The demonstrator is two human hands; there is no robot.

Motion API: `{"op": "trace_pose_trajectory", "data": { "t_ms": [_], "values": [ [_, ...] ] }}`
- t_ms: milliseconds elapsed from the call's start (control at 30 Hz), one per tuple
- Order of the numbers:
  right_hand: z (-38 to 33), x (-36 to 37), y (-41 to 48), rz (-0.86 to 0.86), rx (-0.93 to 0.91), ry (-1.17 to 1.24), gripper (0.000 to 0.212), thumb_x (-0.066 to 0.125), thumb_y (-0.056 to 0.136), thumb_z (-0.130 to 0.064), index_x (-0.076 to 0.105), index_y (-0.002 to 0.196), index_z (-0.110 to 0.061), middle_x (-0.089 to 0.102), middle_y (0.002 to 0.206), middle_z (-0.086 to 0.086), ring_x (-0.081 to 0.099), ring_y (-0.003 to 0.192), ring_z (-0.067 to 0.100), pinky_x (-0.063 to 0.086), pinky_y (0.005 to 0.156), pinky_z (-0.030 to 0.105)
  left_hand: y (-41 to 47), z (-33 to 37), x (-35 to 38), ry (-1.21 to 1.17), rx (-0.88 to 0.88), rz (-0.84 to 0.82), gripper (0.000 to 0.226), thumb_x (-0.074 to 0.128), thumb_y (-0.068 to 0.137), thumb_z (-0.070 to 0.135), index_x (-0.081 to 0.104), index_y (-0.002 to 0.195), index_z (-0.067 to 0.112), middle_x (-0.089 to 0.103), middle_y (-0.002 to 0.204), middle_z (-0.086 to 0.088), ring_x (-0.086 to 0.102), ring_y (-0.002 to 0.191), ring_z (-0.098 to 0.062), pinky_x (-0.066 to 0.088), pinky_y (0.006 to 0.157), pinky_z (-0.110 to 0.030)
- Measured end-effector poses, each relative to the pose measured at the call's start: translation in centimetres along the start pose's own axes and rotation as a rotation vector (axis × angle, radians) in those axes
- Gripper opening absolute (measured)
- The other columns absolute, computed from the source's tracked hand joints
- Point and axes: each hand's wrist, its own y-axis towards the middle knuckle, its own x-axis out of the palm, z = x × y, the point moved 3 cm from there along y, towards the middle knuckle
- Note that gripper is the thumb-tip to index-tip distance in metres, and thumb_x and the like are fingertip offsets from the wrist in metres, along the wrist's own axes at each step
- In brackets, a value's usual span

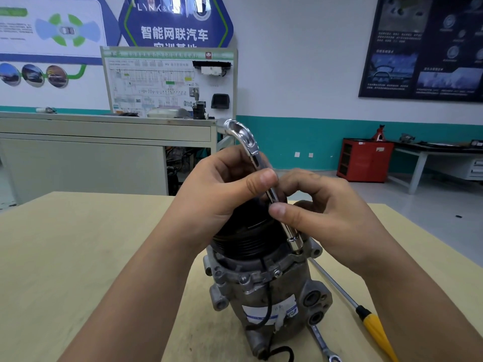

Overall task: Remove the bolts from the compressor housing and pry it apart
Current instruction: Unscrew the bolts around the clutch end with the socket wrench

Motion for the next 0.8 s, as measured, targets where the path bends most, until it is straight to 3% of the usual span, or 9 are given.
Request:
{"op": "trace_pose_trajectory", "data": {
  "t_ms": [67,167,333,467,633,800],
  "values": [
    [-0.1,0.15,0.04,0.011,-0.002,0.008,0.007,0.066,0.075,-0.024,0.066,0.076,-0.017,0.063,0.091,0.009,0.063,0.086,0.019,0.053,0.074,0.041,-0.02,0.0,-0.05,0.001,0.006,-0.004,0.011,0.077,0.062,0.02,0.072,0.069,0.025,0.067,0.07,0.005,0.064,0.068,-0.011,0.053,0.069,-0.022],
    [-0.16,0.46,0.01,0.021,0.012,-0.002,0.013,0.064,0.076,-0.026,0.069,0.081,-0.016,0.067,0.095,0.008,0.064,0.092,0.021,0.049,0.083,0.054,-0.08,0.06,-0.1,-0.012,0.004,-0.011,0.009,0.071,0.062,0.031,0.071,0.069,0.025,0.065,0.07,0.005,0.06,0.068,-0.013,0.051,0.068,-0.022],
    [-0.23,0.61,-0.04,0.034,0.026,-0.003,0.015,0.063,0.077,-0.029,0.071,0.082,-0.017,0.068,0.092,0.007,0.064,0.092,0.022,0.047,0.086,0.055,-0.02,0.15,-0.12,-0.022,0.019,-0.035,0.02,0.083,0.055,0.029,0.071,0.069,0.023,0.064,0.068,0.002,0.059,0.064,-0.013,0.05,0.065,-0.021],
    [0.02,0.7,0.06,0.049,0.04,0.08,0.012,0.063,0.077,-0.027,0.072,0.078,-0.018,0.069,0.087,0.008,0.064,0.09,0.023,0.05,0.086,0.048,-0.06,0.2,-0.06,-0.039,0.022,-0.057,0.035,0.084,0.053,0.049,0.071,0.072,0.023,0.064,0.07,0.002,0.06,0.065,-0.012,0.05,0.065,-0.021],
    [0.4,0.65,0.05,0.067,0.072,0.218,0.015,0.062,0.077,-0.025,0.073,0.083,-0.017,0.071,0.085,0.007,0.067,0.086,0.02,0.054,0.083,0.038,-0.1,0.21,0.0,-0.047,0.01,-0.077,0.012,0.078,0.065,0.023,0.076,0.076,0.026,0.071,0.073,0.004,0.065,0.068,-0.008,0.053,0.066,-0.018],
    [0.21,0.5,0.11,0.087,0.084,0.403,0.02,0.061,0.075,-0.023,0.074,0.085,-0.012,0.072,0.084,0.004,0.067,0.084,0.016,0.054,0.079,0.027,-0.26,0.3,0.08,-0.044,0.02,-0.098,0.027,0.079,0.063,0.037,0.077,0.088,0.028,0.074,0.085,0.005,0.069,0.079,-0.007,0.053,0.073,-0.018]
  ]
}}
